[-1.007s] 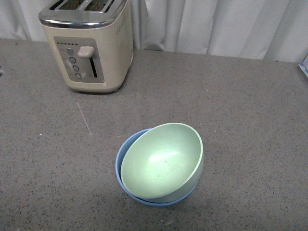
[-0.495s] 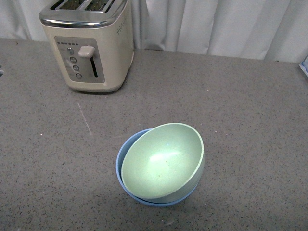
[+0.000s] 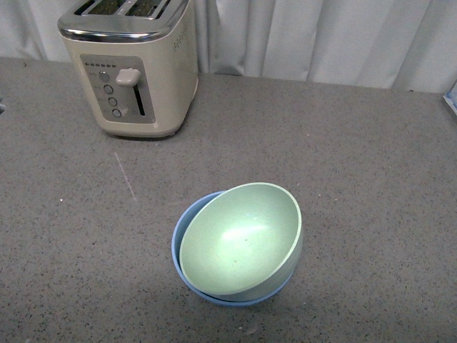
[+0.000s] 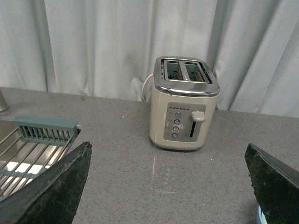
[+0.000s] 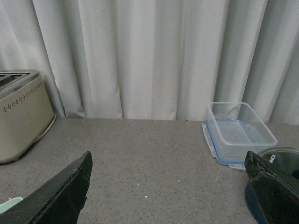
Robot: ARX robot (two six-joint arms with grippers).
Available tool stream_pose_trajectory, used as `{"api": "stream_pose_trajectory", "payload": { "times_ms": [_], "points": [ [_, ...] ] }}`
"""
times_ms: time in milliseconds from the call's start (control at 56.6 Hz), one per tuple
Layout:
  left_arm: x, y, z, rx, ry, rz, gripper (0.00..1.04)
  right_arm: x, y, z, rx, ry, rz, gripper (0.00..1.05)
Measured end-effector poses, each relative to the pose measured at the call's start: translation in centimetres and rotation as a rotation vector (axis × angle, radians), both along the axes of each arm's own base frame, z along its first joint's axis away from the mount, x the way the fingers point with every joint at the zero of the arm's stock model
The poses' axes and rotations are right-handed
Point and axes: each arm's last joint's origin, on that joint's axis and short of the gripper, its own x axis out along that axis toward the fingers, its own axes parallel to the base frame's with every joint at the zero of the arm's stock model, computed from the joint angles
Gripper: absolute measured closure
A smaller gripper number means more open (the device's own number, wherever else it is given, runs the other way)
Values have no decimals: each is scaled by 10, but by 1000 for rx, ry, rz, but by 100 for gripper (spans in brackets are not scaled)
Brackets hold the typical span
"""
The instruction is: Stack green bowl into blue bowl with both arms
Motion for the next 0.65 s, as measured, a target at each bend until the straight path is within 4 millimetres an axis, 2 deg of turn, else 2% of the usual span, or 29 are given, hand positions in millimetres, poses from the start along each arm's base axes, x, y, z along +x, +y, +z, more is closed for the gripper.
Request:
{"api": "stream_pose_trajectory", "payload": {
  "times_ms": [653],
  "points": [
    [0, 0, 0, 0, 0, 0, 6, 0, 0, 0, 0, 0, 0, 9]
  ]
}}
